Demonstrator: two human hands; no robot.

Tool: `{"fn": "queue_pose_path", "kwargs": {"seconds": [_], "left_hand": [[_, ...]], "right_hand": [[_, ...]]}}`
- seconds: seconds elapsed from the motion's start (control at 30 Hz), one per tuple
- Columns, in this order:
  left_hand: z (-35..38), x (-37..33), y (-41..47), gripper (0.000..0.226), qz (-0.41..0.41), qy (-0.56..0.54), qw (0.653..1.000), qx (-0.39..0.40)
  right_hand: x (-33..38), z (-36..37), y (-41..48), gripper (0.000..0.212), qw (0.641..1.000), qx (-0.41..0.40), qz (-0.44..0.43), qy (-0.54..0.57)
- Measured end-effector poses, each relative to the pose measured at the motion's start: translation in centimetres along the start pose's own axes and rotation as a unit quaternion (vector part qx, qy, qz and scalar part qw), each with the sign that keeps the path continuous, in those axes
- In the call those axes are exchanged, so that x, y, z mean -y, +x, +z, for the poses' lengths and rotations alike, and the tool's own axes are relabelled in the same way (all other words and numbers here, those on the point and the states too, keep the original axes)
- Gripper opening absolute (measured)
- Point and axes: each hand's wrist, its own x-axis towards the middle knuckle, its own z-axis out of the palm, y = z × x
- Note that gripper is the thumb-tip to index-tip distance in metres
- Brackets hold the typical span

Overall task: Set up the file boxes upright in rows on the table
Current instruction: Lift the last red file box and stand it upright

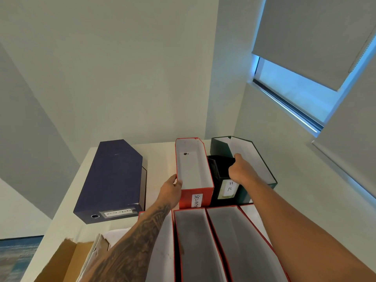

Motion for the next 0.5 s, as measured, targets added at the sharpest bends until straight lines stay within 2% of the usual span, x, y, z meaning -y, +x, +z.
{"fn": "queue_pose_path", "kwargs": {"seconds": [0.2, 0.3, 0.4, 0.5], "left_hand": [[0.7, -0.2, -0.2, 0.055, 0.005, 0.002, 1.0, 0.004], [0.1, -0.1, -0.6, 0.057, 0.013, 0.006, 1.0, 0.023], [-1.5, 0.1, -0.9, 0.062, 0.036, 0.059, 0.997, 0.02], [-4.5, 0.9, -1.0, 0.061, 0.058, 0.1, 0.993, -0.022]], "right_hand": [[-0.3, 0.6, 0.2, 0.056, 0.999, -0.015, 0.002, 0.028], [-0.1, 0.5, 0.1, 0.056, 0.999, -0.017, -0.004, -0.037], [0.9, 0.3, 0.0, 0.057, 0.981, -0.08, -0.066, -0.165], [3.9, 0.8, -1.1, 0.049, 0.959, -0.145, -0.166, -0.177]]}}
